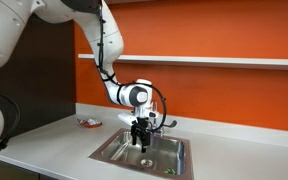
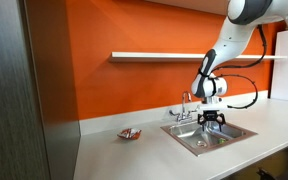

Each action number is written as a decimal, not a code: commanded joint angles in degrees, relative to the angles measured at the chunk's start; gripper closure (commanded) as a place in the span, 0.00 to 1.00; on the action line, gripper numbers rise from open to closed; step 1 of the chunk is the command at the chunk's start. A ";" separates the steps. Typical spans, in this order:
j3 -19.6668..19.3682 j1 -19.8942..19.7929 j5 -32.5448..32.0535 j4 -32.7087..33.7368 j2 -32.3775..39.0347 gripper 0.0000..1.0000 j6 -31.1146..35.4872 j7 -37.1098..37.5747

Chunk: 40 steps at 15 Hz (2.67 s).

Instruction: Move the chocolate bar from the sink to the left counter

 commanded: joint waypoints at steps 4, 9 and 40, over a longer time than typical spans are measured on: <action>-0.55 -1.06 0.10 2.77 3.94 0.00 -0.14 -0.01; -0.59 -0.99 0.09 3.06 4.77 0.00 -0.14 -0.01; -1.42 -2.56 0.83 8.78 12.07 0.00 0.51 -0.42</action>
